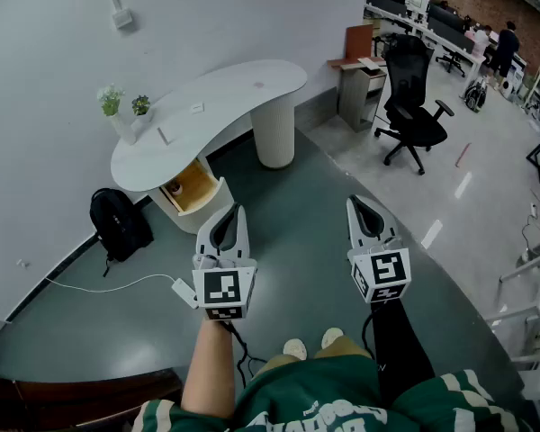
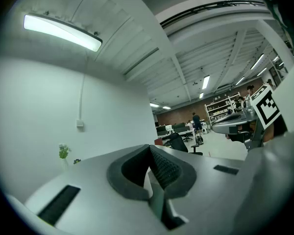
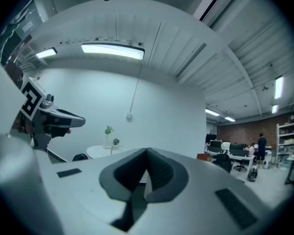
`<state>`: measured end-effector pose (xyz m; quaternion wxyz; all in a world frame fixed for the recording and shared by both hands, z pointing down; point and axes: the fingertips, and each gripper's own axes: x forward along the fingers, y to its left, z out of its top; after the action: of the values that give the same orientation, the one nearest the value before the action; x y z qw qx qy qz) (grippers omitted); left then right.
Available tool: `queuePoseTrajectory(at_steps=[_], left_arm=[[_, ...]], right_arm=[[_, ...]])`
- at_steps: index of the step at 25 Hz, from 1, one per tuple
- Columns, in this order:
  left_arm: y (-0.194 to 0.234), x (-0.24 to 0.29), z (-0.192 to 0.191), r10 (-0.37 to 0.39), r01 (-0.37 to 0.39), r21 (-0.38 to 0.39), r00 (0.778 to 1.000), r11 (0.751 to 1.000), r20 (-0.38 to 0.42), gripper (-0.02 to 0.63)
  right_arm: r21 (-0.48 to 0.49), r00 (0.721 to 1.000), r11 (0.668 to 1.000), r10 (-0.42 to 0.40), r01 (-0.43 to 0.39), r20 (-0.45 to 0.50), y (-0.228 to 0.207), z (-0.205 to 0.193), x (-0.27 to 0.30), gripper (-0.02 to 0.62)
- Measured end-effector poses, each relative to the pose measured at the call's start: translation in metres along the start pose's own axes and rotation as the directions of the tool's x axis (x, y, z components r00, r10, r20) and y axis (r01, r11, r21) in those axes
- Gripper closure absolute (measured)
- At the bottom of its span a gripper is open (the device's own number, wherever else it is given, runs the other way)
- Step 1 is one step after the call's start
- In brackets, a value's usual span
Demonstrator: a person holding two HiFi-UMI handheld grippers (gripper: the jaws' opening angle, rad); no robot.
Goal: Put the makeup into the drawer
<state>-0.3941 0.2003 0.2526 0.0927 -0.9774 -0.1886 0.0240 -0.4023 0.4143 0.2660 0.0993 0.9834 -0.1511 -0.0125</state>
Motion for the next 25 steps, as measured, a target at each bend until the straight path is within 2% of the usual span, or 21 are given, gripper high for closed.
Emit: queuePoseTrajectory(at_steps=[8,14,15,17,20,25], left_arm=[[-0.004,0.002,0.001,-0.006,0.006,-0.015,1.0,1.0,0.004,0.607],[-0.002,-0.001,0.005,0.013,-0.012,-0.025,1.0,1.0,0.016,0.607],[-0.002,-0.001,0.004,0.011,-0.011,-0.026,1.0,1.0,0.013,0.607],[-0.002,0.0,0.001,0.011,-0.011,-0.031,1.0,0.999,0.007,0.607],[-0.002,0.007,-0.005,0.014,-0.015,-0.034,1.0,0.999,-0.007,0.607],[0.001,0.032,-0.013,0.015,-0.015,-0.029,1.0,0.999,-0.019,0.607]], right_arm=[[0.018,1.0,0.999,0.027,-0.027,0.015,0.004,-0.002,0.0,0.592],[0.047,1.0,0.999,-0.005,0.005,0.012,-0.002,-0.007,-0.003,0.589],[0.05,1.0,0.999,-0.006,0.005,0.012,-0.003,-0.009,-0.003,0.562],[0.05,1.0,0.999,-0.003,0.002,0.012,-0.003,-0.011,-0.002,0.397],[0.056,1.0,0.998,-0.005,0.004,0.024,-0.009,-0.012,0.004,0.343],[0.066,0.999,0.998,0.01,-0.013,0.039,-0.019,-0.016,0.03,0.325]])
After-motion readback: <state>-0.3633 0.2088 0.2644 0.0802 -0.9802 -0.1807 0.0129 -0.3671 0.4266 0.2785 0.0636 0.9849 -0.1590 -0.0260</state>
